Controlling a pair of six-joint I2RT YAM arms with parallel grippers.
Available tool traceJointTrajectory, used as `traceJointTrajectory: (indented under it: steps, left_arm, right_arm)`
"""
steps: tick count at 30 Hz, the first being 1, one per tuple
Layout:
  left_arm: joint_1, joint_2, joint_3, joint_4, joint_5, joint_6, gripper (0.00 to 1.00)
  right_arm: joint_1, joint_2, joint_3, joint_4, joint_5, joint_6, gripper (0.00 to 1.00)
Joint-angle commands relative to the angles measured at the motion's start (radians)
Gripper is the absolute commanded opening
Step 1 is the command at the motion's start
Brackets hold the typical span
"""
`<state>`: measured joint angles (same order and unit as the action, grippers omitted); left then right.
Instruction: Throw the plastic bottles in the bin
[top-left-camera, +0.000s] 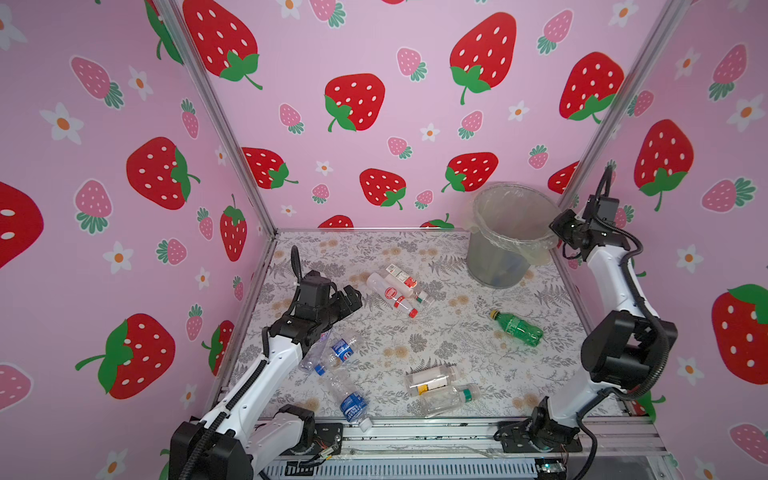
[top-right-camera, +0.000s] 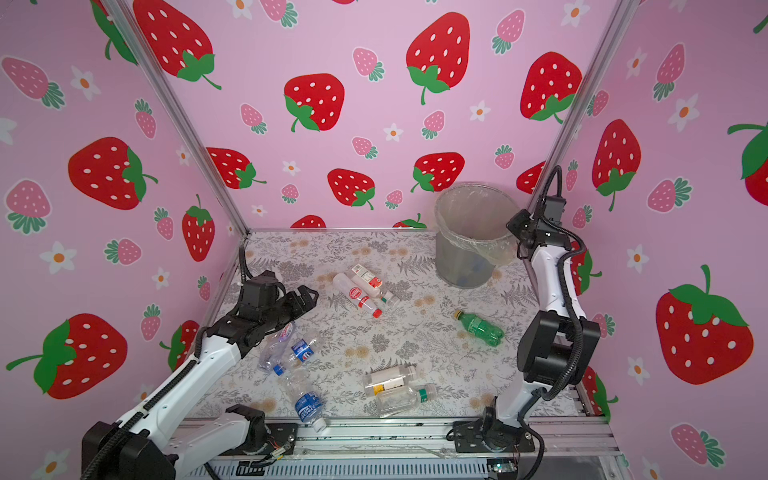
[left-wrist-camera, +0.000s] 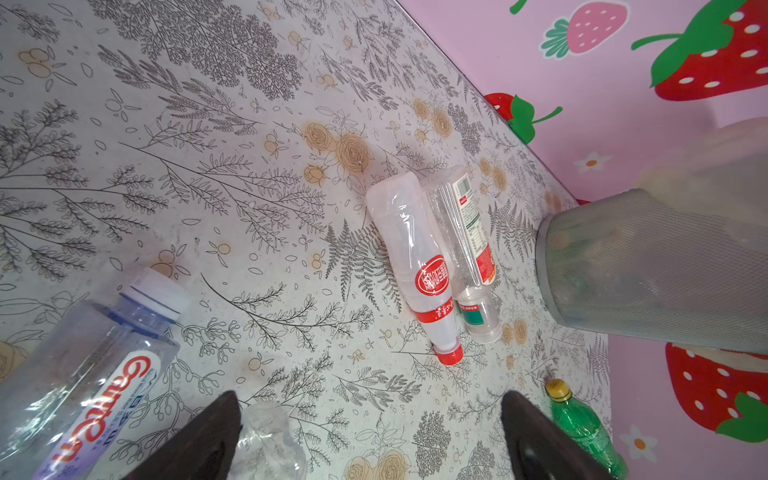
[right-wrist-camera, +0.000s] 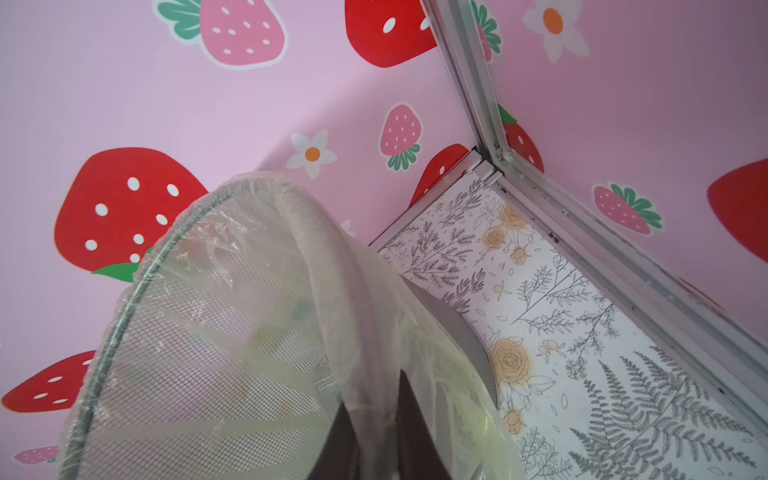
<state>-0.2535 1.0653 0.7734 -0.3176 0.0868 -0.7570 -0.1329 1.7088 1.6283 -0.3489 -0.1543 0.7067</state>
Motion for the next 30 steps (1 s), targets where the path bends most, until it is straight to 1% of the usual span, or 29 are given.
traceJointTrajectory:
  steps: [1, 3, 7, 8, 10, 12, 15, 17, 18, 21, 22, 27, 30]
  left_arm:
    - [-0.006, -0.007, 0.002, 0.000, -0.012, 0.001, 0.99]
    - [-0.005, -0.005, 0.002, 0.001, -0.010, -0.001, 0.99]
    - [-0.004, -0.001, 0.004, 0.005, -0.013, -0.001, 0.99]
    - [-0.006, 0.001, 0.004, 0.006, -0.013, -0.002, 0.99]
    - [-0.005, 0.005, 0.010, 0.004, -0.014, -0.002, 0.99]
    - [-0.005, 0.010, 0.016, 0.001, -0.013, -0.002, 0.99]
    - [-0.005, 0.011, 0.018, -0.001, -0.012, -0.006, 0.99]
    - [-0.006, 0.010, 0.019, -0.006, -0.017, -0.006, 0.99]
    - [-0.004, 0.008, 0.017, -0.008, -0.019, -0.007, 0.99]
    - [-0.004, 0.007, 0.016, -0.019, -0.027, -0.012, 0.99]
    - [-0.006, 0.009, 0.017, -0.023, -0.030, -0.014, 0.99]
    - [-0.007, 0.013, 0.017, -0.050, -0.043, -0.020, 0.99]
    - [-0.007, 0.018, 0.024, -0.093, -0.074, -0.027, 0.99]
  right_arm:
    - [0.017, -0.044, -0.064, -0.021, -0.091, 0.037, 0.10]
    - [0.029, -0.064, -0.091, -0.024, -0.107, 0.046, 0.08]
    - [0.087, -0.129, -0.171, -0.001, -0.086, 0.058, 0.08]
    - [0.103, -0.140, -0.186, 0.001, -0.088, 0.059, 0.09]
    - [0.130, -0.157, -0.215, 0.008, -0.087, 0.067, 0.15]
    - [0.154, -0.175, -0.239, 0.013, -0.086, 0.072, 0.19]
    - [0.177, -0.199, -0.261, 0.038, -0.074, 0.075, 0.32]
    - [0.179, -0.217, -0.269, 0.042, -0.076, 0.071, 0.50]
    - [0.179, -0.222, -0.267, 0.035, -0.075, 0.066, 0.58]
    - [0.176, -0.246, -0.252, -0.001, -0.048, 0.030, 0.86]
    - [0.173, -0.259, -0.251, -0.008, -0.048, 0.017, 0.98]
    - [0.168, -0.336, -0.256, -0.044, -0.010, -0.043, 0.99]
    - [0.168, -0.395, -0.290, -0.047, -0.003, -0.095, 0.99]
